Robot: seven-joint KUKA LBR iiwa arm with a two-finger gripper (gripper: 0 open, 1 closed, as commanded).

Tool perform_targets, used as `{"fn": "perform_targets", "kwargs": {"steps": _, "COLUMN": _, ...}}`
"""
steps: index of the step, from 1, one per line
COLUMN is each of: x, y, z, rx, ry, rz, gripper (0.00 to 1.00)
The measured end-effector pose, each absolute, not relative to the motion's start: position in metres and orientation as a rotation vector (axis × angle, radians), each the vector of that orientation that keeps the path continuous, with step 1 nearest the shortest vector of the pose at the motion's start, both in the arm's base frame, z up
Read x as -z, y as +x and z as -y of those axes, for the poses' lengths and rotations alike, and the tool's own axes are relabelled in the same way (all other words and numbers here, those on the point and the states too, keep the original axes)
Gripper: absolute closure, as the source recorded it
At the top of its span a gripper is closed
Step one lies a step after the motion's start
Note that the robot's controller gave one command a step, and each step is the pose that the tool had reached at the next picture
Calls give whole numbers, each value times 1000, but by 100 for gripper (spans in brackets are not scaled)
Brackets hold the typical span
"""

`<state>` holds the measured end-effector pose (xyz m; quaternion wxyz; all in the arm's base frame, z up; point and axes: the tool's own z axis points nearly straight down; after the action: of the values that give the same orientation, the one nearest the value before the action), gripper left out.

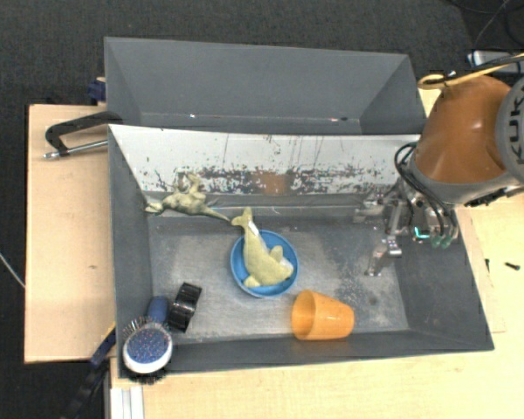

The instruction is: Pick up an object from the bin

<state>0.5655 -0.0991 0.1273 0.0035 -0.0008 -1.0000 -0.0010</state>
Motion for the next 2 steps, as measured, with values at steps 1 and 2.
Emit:
{"fn": "perform_targets", "kwargs": {"steps": 1, "x": -73, "y": 600, "z": 69, "rx": -2, "ry": 309, "rz": 3133, "gripper": 0}}
{"fn": "perform_targets", "kwargs": {"steps": 2, "x": -75, "y": 602, "z": 68, "rx": -2, "ry": 311, "rz": 3139, "gripper": 100}}
